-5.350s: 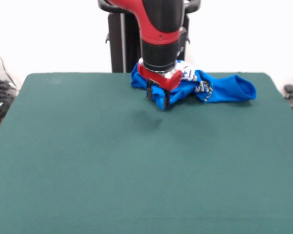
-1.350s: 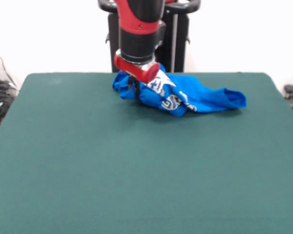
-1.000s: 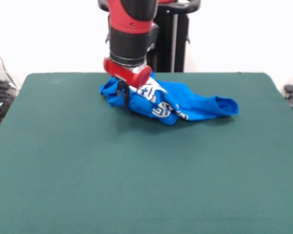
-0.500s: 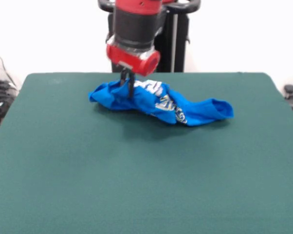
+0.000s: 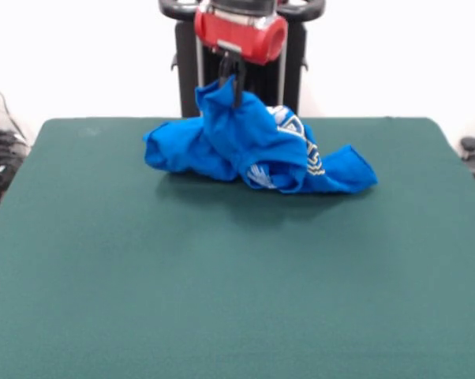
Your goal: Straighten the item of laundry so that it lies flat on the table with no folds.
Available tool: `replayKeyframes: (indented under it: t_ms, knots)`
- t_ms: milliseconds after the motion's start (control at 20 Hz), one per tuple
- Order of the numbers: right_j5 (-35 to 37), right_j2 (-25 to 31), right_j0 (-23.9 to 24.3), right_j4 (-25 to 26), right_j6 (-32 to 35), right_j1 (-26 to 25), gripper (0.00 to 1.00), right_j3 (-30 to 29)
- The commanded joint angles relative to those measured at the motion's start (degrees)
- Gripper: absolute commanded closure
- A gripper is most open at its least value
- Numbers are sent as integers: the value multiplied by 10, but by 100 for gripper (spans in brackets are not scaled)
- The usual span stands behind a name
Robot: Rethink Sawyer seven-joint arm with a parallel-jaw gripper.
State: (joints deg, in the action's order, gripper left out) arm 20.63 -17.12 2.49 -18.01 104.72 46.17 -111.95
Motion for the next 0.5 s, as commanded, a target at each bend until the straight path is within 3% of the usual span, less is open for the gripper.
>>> replayKeyframes:
  t_ms: [50,200,350,500]
  knots:
    - [41,38,-14,8,85,51,100,-118]
    - [60,17,-22,24,81,51,100,-98]
    - [68,36,1,21,66,14,100,-53]
    - [148,32,0,26,69,11,100,2]
